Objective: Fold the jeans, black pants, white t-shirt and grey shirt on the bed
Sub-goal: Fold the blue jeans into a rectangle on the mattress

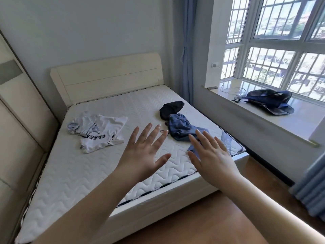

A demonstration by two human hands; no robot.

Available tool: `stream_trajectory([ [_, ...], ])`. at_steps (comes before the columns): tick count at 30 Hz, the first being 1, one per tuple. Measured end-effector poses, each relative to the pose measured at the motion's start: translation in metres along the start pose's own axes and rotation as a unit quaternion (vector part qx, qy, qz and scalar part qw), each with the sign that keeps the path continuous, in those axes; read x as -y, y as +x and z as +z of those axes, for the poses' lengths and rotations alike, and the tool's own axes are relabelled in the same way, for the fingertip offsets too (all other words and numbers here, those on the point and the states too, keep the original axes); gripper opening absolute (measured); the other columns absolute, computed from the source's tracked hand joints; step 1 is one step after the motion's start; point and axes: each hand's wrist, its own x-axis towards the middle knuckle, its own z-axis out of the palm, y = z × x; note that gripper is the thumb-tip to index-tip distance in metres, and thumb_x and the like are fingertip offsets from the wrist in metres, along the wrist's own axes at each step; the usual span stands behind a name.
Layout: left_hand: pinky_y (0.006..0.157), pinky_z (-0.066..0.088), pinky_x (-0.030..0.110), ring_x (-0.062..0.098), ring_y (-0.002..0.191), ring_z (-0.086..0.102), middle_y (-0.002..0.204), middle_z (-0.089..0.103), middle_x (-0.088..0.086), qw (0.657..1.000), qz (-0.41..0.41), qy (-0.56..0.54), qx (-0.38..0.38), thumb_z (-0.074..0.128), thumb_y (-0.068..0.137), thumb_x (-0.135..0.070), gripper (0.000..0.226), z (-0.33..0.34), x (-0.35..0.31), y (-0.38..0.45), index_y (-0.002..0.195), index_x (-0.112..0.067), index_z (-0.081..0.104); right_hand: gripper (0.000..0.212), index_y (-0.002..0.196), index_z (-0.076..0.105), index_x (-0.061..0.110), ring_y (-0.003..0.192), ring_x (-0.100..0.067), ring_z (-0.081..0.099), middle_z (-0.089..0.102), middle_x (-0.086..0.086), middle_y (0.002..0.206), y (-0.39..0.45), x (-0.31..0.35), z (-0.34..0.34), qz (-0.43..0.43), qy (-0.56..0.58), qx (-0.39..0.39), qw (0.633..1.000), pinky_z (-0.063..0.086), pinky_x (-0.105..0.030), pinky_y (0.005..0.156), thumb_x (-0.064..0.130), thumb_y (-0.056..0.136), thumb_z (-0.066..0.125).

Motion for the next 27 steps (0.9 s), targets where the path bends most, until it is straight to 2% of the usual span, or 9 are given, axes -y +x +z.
stream_trajectory([
  [7, 0.114, -0.022, 0.041, 0.013, 0.146, -0.025, 0.162, -0.014, -0.008, 1.000, 0.017, -0.020, 0.009, -0.011, 0.083, -0.071, 0.076, 0.055, 0.011, 0.060, 0.150, -0.037, -0.020, 0.064, 0.155, -0.006, 0.033, 0.150, -0.012, -0.009, -0.005, 0.008, 0.164, 0.053, -0.023, 0.035, 0.022, 0.011, -0.002, 1.000, -0.007, -0.034, 0.120, 0.058, 0.099, 0.012],
  [21, 0.117, -0.015, 0.044, 0.019, 0.148, -0.018, 0.164, -0.008, -0.003, 0.998, 0.022, -0.067, -0.002, -0.004, 0.089, -0.070, 0.072, 0.156, 0.095, 0.205, 0.150, -0.035, -0.020, 0.064, 0.154, -0.011, 0.036, 0.147, -0.010, -0.020, -0.014, 0.008, 0.163, 0.220, -0.043, 0.107, 0.057, -0.002, 0.030, 0.998, -0.014, -0.031, 0.115, 0.059, 0.098, 0.011],
  [23, 0.117, -0.016, 0.044, 0.019, 0.148, -0.019, 0.163, -0.011, -0.003, 0.997, 0.028, -0.066, -0.006, -0.006, 0.088, -0.070, 0.072, 0.166, 0.100, 0.226, 0.149, -0.035, -0.022, 0.064, 0.154, -0.009, 0.035, 0.147, -0.011, -0.019, -0.014, 0.008, 0.163, 0.238, -0.048, 0.115, 0.061, 0.000, 0.039, 0.997, -0.014, -0.032, 0.116, 0.059, 0.098, 0.012],
  [27, 0.117, -0.015, 0.043, 0.022, 0.148, -0.016, 0.163, -0.010, -0.001, 0.997, 0.036, -0.064, -0.001, 0.000, 0.090, -0.068, 0.073, 0.190, 0.104, 0.270, 0.152, -0.033, -0.015, 0.064, 0.155, -0.008, 0.033, 0.149, -0.014, -0.015, -0.012, 0.007, 0.163, 0.275, -0.071, 0.131, 0.071, -0.011, 0.052, 0.996, -0.008, -0.036, 0.120, 0.057, 0.099, 0.013],
])
